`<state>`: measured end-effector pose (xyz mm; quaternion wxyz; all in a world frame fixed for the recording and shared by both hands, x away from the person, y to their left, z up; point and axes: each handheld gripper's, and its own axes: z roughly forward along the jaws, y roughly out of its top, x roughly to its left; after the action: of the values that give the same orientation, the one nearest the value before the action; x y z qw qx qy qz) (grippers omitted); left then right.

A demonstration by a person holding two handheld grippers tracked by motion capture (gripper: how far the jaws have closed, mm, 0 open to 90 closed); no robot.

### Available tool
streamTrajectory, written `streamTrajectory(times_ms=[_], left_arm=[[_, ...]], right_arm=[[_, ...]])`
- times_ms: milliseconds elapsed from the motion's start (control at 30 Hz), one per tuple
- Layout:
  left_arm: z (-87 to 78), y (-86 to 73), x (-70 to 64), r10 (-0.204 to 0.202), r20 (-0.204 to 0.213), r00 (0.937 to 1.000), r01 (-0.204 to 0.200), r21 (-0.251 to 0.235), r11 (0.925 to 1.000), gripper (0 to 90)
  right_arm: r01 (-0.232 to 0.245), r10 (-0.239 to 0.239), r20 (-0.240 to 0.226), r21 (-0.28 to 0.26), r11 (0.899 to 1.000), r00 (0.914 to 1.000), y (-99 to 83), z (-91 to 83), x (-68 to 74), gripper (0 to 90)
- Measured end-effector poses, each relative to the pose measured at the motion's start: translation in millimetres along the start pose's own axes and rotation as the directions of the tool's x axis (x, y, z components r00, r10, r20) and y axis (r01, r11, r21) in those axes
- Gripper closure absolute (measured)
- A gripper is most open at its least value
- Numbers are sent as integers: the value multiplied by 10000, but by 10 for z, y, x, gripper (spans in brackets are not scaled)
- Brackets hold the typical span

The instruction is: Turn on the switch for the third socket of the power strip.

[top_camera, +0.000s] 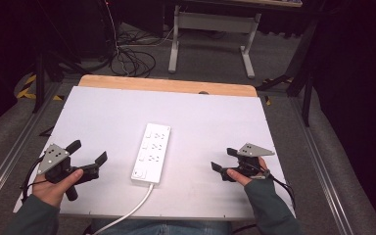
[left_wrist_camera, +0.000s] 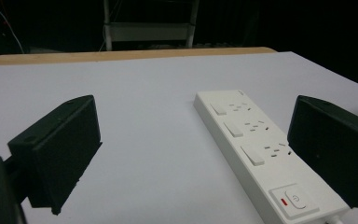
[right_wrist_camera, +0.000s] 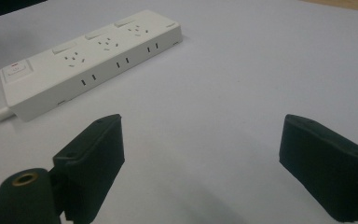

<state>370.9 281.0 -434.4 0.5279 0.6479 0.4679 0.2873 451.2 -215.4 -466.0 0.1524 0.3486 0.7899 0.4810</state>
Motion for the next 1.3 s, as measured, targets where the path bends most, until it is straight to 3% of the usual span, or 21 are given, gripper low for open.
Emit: streamTrajectory(times_ms=[667, 1100, 1300], left_arm=[[11, 0, 4, -67, 13, 10000, 67, -17, 10000, 31], [60, 14, -17, 104, 174, 9998, -105, 47, 9999, 31], [61, 20, -31, 77, -99, 9999, -78, -154, 9999, 72]], right_arm=[[-25, 24, 69, 77, 10000, 10000, -6, 8, 0, 143], [112, -113, 206, 84, 9999, 9997, -19, -38, 17, 143], [117, -119, 199, 100, 9999, 9997, -20, -34, 17, 143]])
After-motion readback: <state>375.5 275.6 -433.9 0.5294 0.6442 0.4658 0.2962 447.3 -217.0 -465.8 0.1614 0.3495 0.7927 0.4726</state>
